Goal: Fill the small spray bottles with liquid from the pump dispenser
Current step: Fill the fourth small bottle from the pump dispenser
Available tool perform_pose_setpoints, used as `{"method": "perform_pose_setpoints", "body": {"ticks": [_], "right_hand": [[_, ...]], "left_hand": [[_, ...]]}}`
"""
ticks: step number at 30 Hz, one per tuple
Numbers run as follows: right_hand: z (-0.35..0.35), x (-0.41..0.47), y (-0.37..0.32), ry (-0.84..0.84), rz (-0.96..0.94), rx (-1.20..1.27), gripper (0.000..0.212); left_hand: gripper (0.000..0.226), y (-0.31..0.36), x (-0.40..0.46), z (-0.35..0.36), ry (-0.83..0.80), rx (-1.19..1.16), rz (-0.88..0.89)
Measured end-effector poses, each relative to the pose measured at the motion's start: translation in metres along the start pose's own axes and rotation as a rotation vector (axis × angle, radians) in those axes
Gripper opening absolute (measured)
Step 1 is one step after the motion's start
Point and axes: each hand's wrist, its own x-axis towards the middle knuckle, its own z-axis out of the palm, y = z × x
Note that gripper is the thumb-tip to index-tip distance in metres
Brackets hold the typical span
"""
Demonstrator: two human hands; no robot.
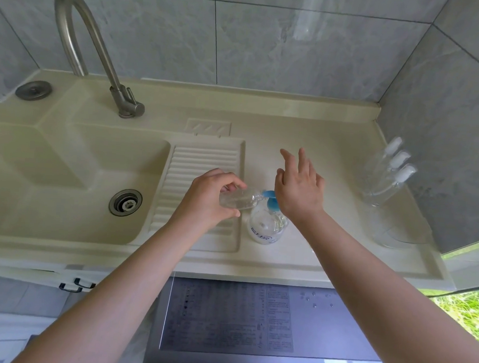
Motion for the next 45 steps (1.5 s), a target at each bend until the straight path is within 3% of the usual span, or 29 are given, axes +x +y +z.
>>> {"method": "perform_pose_setpoints", "body": {"ticks": [24, 45], "right_hand": [[0.0, -0.001, 0.002, 0.023, -0.009, 0.02, 0.051], [-0.018, 0.007, -0.001, -0.084, 0.103, 0.141, 0.054]], "left_hand": [[0.053, 0.003, -0.002, -0.002, -0.004, 0.009, 0.005], [0.054, 0.003, -0.003, -0.005, -0.005, 0.008, 0.021]]}}
